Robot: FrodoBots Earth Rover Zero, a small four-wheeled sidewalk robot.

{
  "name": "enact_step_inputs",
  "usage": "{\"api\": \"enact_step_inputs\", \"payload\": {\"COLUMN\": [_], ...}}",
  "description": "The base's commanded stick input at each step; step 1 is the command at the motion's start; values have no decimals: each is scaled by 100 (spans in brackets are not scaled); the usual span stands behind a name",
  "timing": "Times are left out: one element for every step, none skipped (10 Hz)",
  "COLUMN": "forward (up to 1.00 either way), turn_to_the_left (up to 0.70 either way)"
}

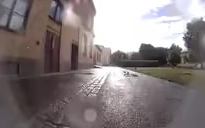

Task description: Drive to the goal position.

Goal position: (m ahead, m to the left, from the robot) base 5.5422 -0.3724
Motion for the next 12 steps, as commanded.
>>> {"api": "enact_step_inputs", "payload": {"forward": [85,85,85,85,85,85,85,85,85,85,85,85], "turn_to_the_left": [-23,-34,-34,-34,-34,-34,-34,-34,-34,-28,-13,-4]}}
